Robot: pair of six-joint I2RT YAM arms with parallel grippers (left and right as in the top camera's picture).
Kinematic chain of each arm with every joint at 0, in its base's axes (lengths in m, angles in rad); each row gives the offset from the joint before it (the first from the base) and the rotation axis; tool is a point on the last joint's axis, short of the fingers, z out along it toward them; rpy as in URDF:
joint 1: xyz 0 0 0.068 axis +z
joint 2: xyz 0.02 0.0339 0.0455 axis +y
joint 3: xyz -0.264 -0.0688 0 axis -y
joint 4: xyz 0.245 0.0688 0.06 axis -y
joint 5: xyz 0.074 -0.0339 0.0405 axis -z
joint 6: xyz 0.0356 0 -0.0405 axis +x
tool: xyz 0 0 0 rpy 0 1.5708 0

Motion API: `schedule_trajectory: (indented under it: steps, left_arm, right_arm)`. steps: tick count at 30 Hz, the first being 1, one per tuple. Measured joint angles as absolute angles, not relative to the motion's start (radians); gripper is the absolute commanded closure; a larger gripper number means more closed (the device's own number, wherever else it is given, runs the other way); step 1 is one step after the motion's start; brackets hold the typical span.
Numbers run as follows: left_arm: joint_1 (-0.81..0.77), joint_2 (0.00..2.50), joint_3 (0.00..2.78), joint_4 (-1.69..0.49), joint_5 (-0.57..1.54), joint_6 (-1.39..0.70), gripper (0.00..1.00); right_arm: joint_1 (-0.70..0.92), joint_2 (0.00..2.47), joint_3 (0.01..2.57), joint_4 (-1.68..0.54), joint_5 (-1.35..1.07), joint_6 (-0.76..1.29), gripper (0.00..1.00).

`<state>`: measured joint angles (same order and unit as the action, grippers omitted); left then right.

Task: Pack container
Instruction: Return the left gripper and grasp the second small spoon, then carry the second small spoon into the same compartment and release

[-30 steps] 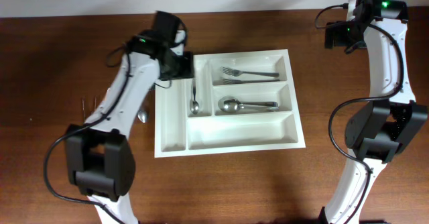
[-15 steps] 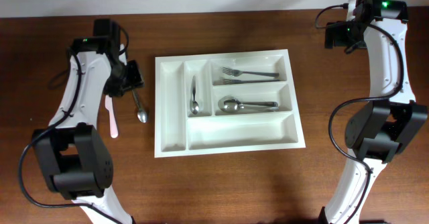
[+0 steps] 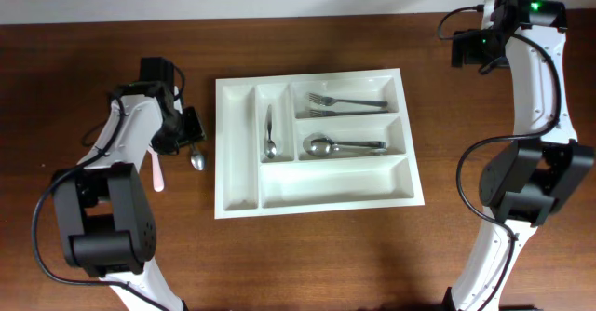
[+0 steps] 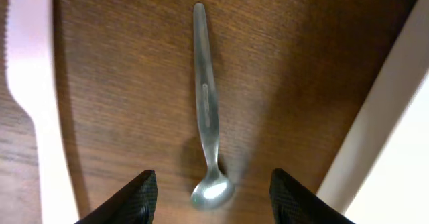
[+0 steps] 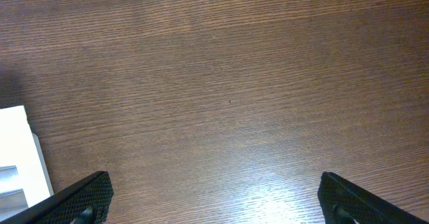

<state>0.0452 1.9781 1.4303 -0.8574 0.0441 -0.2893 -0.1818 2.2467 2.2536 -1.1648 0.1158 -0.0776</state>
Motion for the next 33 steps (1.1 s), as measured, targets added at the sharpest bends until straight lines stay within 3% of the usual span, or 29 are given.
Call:
schedule_trajectory:
  steps: [6,20,23,27,33]
  left_arm:
    - [0.045,1.978,1.383,-0.796,0.044,-0.296,0.40]
    - [0.045,2.041,1.380,-0.781,0.052,-0.311,0.42]
    - [0.045,2.046,1.383,-0.778,0.055,-0.314,0.54]
    - [0.046,2.047,1.383,-0.781,0.054,-0.315,0.82]
    - [0.045,2.050,1.383,-0.789,0.065,-0.318,0.90]
  right_arm:
    - [-0.182,2.247,2.254,-1.165,0.116,-0.078,0.02]
    - [-0.182,2.247,2.254,-1.165,0.116,-0.077,0.01]
    - [-0.182,2.247,2.254,-1.165,0.116,-0.078,0.01]
    - [-0.182,2.247,2.254,-1.164,0.116,-0.077,0.01]
    - [-0.182,2.247,2.254,-1.164,0.116,-0.078,0.01]
